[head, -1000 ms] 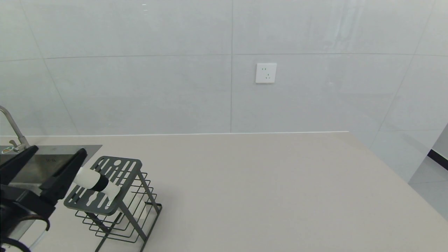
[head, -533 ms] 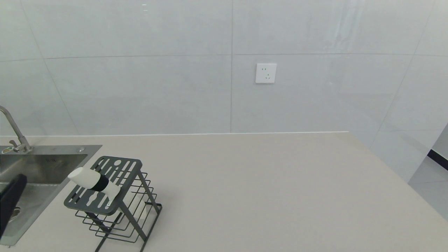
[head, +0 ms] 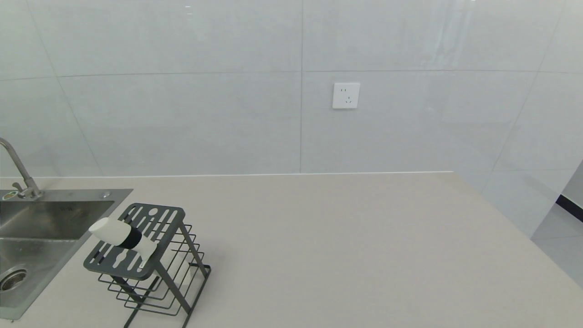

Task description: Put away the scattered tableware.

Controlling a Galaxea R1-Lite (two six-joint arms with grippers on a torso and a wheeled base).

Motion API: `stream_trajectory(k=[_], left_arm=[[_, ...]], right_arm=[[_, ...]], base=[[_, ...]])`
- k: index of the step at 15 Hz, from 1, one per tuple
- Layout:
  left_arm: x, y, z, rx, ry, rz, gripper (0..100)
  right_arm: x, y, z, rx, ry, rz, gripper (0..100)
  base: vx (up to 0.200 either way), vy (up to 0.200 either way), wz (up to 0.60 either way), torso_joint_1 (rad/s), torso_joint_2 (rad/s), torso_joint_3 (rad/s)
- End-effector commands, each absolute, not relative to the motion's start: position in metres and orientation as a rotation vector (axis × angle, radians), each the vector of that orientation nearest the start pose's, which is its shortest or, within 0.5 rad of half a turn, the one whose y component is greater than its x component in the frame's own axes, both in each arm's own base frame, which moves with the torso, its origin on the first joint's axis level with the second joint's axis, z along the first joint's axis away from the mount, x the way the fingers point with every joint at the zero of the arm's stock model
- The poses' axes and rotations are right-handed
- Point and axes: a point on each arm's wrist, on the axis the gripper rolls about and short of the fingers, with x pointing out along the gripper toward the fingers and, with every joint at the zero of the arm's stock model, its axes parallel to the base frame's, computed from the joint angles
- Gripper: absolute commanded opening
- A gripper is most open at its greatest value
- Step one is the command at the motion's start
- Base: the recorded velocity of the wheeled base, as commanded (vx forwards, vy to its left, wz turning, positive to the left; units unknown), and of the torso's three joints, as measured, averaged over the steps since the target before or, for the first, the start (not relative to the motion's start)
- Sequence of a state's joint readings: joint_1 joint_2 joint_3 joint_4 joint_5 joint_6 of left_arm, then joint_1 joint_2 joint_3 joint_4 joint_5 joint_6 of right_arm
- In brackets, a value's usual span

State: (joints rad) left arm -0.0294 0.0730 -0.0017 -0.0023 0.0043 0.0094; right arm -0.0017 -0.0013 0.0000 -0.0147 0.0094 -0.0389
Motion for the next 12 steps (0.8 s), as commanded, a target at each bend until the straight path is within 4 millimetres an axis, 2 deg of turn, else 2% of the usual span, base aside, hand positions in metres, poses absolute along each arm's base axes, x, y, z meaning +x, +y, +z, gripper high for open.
stream_trajectory(k=[1, 12], left_arm=[[-0.0229, 0.0000, 0.0762, 0.009, 0.000, -0.003, 100], [-0.0229, 0.0000, 0.0762, 0.003, 0.000, -0.005, 100]], right_arm=[[-0.0228, -0.0001, 0.0761, 0.000, -0.006, -0.009, 100], [-0.0228, -0.0002, 0.0760, -0.003, -0.005, -0.011, 100]], base=[[0.000, 0.000, 0.00, 0.000, 0.00, 0.000], [0.000, 0.000, 0.00, 0.000, 0.00, 0.000]])
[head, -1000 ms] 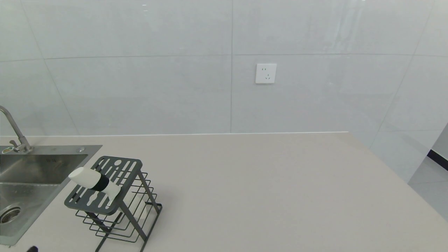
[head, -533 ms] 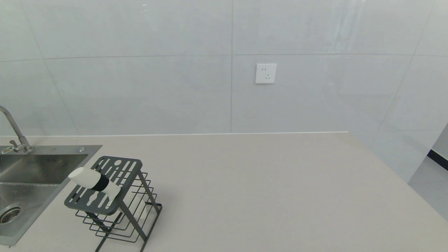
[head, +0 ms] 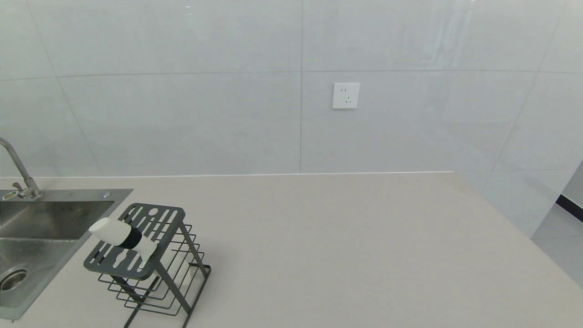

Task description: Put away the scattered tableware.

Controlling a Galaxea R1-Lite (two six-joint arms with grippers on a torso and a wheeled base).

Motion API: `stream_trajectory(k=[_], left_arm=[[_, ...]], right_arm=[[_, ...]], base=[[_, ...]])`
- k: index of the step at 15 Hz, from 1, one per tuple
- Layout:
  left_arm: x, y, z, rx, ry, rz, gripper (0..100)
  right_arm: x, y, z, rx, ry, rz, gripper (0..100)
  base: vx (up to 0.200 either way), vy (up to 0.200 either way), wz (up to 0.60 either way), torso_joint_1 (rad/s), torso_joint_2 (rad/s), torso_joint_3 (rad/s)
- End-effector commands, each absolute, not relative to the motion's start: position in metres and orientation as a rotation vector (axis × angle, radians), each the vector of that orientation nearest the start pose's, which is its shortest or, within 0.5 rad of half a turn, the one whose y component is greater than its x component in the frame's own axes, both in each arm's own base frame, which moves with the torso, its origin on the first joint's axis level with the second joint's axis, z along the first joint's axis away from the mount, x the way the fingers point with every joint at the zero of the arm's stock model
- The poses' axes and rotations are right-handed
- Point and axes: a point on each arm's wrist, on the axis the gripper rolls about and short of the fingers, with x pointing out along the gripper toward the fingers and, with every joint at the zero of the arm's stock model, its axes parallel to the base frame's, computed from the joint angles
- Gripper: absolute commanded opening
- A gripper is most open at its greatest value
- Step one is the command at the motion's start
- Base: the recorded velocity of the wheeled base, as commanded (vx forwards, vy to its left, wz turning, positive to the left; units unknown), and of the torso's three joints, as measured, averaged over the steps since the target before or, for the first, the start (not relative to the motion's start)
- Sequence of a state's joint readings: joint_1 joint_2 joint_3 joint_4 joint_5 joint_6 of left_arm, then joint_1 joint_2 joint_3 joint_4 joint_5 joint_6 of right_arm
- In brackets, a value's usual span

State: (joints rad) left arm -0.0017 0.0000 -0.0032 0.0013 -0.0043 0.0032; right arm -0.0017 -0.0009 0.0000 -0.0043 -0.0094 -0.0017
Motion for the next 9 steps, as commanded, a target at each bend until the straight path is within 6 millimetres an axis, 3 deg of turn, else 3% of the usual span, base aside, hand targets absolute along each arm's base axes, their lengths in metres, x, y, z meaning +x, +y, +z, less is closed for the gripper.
stream_trajectory(k=[1, 9], left_arm=[[-0.0229, 0.0000, 0.0762, 0.003, 0.000, -0.005, 100], [-0.0229, -0.0001, 0.0762, 0.003, 0.000, -0.006, 100]], right_arm=[[-0.0228, -0.0002, 0.0760, -0.003, -0.005, -0.011, 100], [-0.0228, -0.0004, 0.0758, -0.005, -0.003, -0.021, 100]], base=[[0.000, 0.000, 0.00, 0.000, 0.00, 0.000], [0.000, 0.000, 0.00, 0.000, 0.00, 0.000]])
